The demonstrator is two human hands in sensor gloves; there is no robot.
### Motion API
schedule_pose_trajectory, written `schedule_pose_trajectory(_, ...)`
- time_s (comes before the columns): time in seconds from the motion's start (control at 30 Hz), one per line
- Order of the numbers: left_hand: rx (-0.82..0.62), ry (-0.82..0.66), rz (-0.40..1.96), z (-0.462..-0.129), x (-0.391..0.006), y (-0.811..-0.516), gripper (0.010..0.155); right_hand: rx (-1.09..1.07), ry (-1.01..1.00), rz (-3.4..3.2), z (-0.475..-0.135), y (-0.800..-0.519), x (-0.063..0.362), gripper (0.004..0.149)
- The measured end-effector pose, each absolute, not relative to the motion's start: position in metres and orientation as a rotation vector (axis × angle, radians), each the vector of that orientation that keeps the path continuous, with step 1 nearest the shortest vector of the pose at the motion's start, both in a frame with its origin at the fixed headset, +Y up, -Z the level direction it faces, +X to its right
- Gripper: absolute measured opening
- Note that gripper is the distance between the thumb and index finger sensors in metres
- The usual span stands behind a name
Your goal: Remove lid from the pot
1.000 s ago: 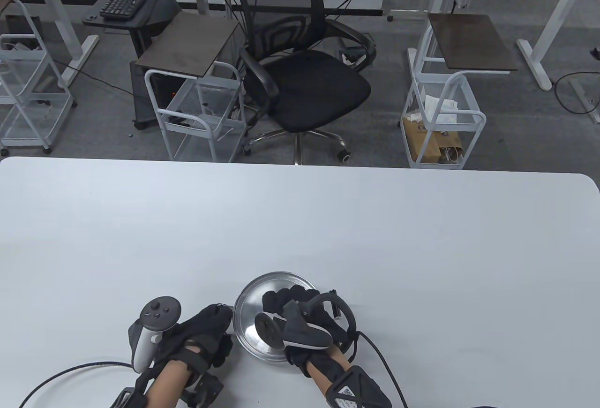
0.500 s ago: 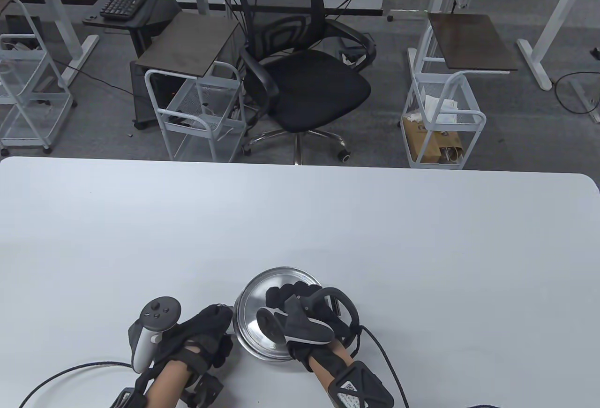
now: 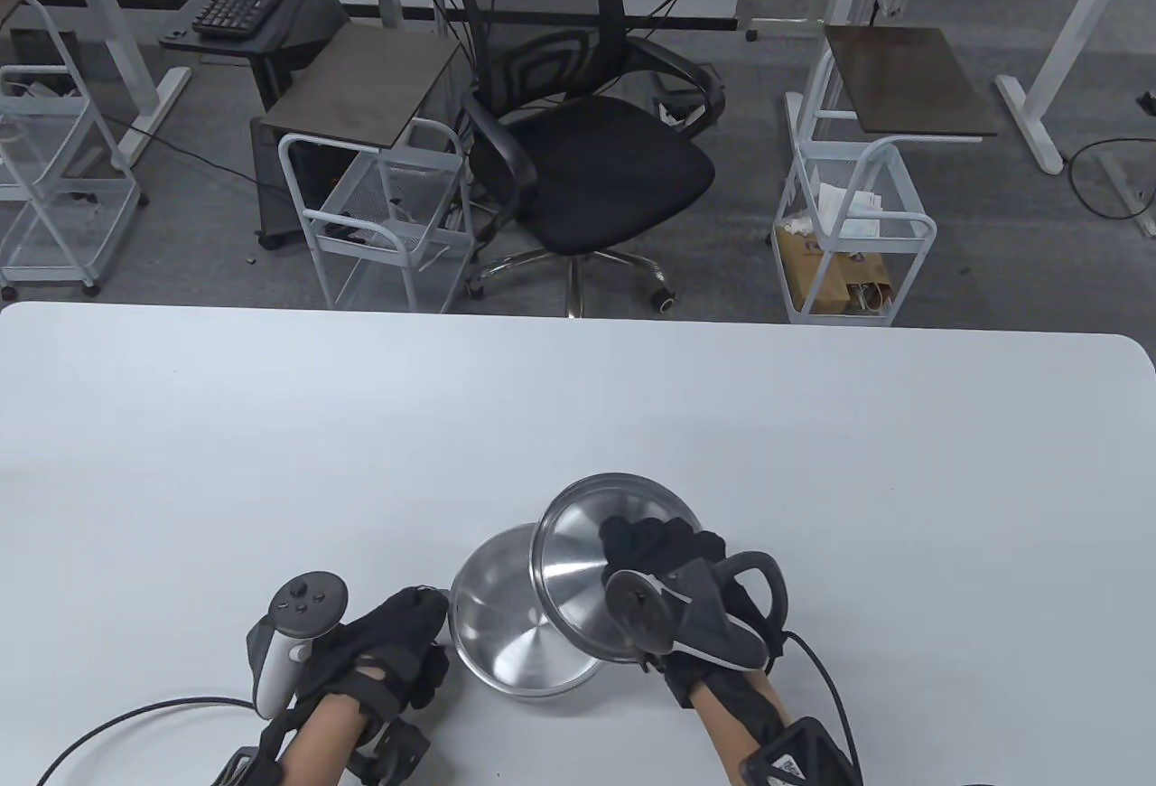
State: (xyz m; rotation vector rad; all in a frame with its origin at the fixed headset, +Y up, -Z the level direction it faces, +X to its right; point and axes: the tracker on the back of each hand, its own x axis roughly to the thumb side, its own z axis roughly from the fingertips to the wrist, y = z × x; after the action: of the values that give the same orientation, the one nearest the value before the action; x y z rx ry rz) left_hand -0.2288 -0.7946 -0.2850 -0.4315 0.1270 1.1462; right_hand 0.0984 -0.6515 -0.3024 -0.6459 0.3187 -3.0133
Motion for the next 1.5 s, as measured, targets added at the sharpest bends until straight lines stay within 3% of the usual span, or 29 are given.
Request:
schedule_pose_trajectory(0.3,-0.434,0.131,1.154,-0.285,-0.229,-0.795,0.053,-0.386,0.381,-3.156,-0.307,-0.650,0.179,0.048)
schedule_pose_trajectory(0.7,-0.438,0.134,1.164,-0.284,-0.229,-0.795,0.053,0.014,0.260,-3.311,-0.314,-0.691,0.270,0.048)
schedule_pose_trajectory(1.1,-0.438,0.132,1.166,-0.285,-0.230,-0.795,0.053,0.186,-0.053,-3.290,-0.322,-0.736,0.291,0.049)
schedule_pose_trajectory(1.5,-0.442,0.130,1.167,-0.285,-0.231,-0.795,0.053,0.184,-0.170,-3.243,-0.327,-0.752,0.285,0.047)
